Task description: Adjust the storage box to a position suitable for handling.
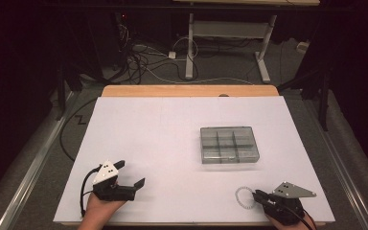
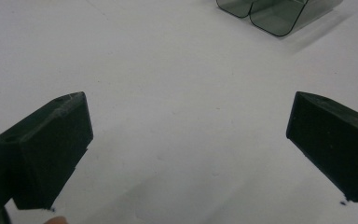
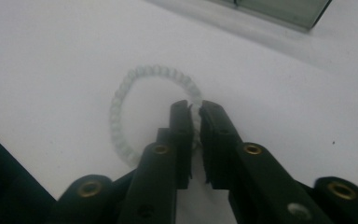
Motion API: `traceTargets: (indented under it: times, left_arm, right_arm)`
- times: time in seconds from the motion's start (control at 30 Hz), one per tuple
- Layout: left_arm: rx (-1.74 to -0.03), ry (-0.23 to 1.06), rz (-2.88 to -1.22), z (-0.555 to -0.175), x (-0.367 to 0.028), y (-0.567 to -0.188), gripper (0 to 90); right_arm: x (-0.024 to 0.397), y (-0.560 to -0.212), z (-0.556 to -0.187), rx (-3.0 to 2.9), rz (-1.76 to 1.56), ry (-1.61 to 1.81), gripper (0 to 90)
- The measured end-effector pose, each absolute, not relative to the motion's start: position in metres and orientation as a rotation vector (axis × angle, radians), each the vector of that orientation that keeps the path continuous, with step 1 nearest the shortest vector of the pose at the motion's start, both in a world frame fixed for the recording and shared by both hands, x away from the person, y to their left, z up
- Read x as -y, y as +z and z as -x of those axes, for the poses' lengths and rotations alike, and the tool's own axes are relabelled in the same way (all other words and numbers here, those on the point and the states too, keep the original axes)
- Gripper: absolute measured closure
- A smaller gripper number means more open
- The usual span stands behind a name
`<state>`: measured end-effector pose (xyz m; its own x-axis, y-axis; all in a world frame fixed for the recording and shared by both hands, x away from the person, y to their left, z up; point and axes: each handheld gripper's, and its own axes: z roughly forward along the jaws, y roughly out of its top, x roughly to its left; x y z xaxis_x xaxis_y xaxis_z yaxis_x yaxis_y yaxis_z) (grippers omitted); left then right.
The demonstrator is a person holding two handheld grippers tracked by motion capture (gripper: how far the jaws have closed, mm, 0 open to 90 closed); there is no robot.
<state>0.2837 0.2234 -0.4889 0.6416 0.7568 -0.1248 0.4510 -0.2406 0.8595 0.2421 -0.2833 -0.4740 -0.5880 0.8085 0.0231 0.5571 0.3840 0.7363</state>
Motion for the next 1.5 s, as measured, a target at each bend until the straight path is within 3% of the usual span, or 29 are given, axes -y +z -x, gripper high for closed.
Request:
traceTargets:
  times: [0.3, 0.63, 0.9, 1.1, 1.13, 1.2, 1.5]
  left_arm:
    - [-0.963, 0.381, -1.887, -0.285, -0.224, -0.491, 0.1]
    - [-0.95, 0.37, -1.891, -0.285, -0.224, -0.491, 8.0]
    - [-0.935, 0.352, -1.889, -0.285, -0.225, -0.492, 20.9]
    - [-0.937, 0.361, -1.894, -0.285, -0.225, -0.492, 36.6]
    - [-0.946, 0.364, -1.892, -0.285, -0.224, -0.492, 43.0]
    - [-0.947, 0.366, -1.9, -0.285, -0.224, -0.492, 43.6]
    - [-0.948, 0.386, -1.901, -0.284, -0.222, -0.492, 65.7]
  right_arm:
    - [0.281, -0.473, -0.247, -2.261, -1.175, 1.11, 69.6]
    - [0.284, -0.477, -0.261, -2.196, -1.218, 1.127, 71.2]
    - [0.288, -0.478, -0.268, -2.128, -1.273, 1.122, 80.0]
    - [0.292, -0.479, -0.27, -2.101, -1.285, 1.118, 87.1]
    - [0.293, -0.479, -0.271, -2.094, -1.286, 1.115, 89.1]
    - [0.294, -0.479, -0.271, -2.09, -1.286, 1.115, 89.9]
    - [0.299, -0.479, -0.271, -2.067, -1.299, 1.135, 90.0]
